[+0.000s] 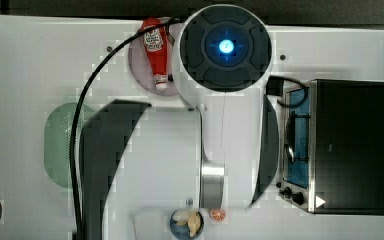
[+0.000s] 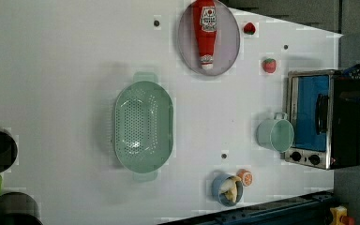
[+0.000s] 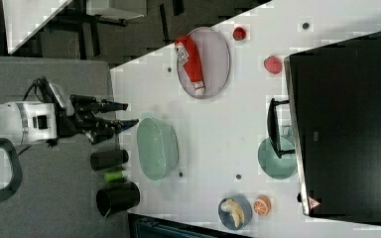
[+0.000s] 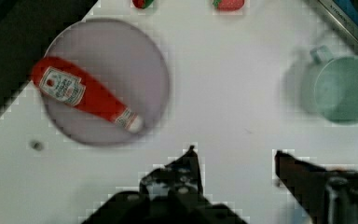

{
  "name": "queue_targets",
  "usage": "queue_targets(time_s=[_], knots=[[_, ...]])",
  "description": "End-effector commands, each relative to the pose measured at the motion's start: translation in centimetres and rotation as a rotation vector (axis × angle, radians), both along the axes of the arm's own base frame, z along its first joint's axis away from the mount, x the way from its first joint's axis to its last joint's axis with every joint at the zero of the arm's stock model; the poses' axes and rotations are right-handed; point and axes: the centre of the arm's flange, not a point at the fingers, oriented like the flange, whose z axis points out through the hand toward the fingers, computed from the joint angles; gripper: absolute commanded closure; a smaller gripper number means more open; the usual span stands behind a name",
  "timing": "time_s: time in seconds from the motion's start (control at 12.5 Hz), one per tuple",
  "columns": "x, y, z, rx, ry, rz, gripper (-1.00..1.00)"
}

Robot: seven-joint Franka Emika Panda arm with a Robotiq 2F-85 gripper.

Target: Drag strainer left to right.

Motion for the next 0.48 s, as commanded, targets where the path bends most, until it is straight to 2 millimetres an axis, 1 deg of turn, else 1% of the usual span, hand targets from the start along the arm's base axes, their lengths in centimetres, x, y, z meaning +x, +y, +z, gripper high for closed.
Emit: queue_targets(time_s=[0.08,0.16,0.24,0.32,0.4,0.48], knots=[[-14.6,-3.0,8.9,0.001,-0.014,-0.1,-0.59],[-14.5,-2.9,8.8,0.002,-0.012,-0.097,-0.82],[-14.3,-2.2,8.7,0.006,-0.014,-0.084,-0.99],[-14.0,-0.8,8.4,0.01,-0.011,-0.059,-1.0],[-13.6,1.3,7.9,0.011,0.001,-0.022,-1.0],[-13.3,3.8,7.2,0.003,0.018,0.023,-1.0]])
